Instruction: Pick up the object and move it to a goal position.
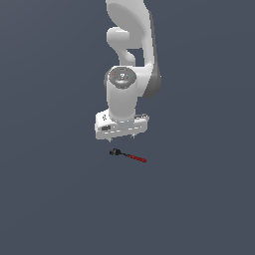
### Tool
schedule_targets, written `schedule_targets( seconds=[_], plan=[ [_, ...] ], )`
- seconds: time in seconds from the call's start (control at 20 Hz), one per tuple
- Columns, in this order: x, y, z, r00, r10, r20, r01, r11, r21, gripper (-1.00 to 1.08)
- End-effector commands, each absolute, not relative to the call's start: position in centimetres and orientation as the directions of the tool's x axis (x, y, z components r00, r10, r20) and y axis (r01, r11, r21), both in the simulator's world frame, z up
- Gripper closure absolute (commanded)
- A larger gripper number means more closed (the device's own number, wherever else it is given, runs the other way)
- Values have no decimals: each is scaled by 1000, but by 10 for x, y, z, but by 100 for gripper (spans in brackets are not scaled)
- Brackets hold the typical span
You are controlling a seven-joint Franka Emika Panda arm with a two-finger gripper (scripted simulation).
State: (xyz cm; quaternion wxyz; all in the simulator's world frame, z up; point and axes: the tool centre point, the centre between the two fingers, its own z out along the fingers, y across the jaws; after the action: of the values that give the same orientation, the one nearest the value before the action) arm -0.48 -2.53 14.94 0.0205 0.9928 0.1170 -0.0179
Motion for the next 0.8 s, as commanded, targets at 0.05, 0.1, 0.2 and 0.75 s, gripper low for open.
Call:
schedule_targets(
  seconds=[0.05, 0.1, 0.2, 0.75],
  plan=[
    [-4, -24, 142, 948, 316, -43, 318, -948, 34, -92],
    [-3, -24, 139, 938, 343, -43, 345, -938, 33, -92],
    [-3, -23, 135, 917, 397, -44, 398, -917, 31, -92],
    [1, -17, 109, 748, 663, -42, 664, -748, 15, -92]
  ],
)
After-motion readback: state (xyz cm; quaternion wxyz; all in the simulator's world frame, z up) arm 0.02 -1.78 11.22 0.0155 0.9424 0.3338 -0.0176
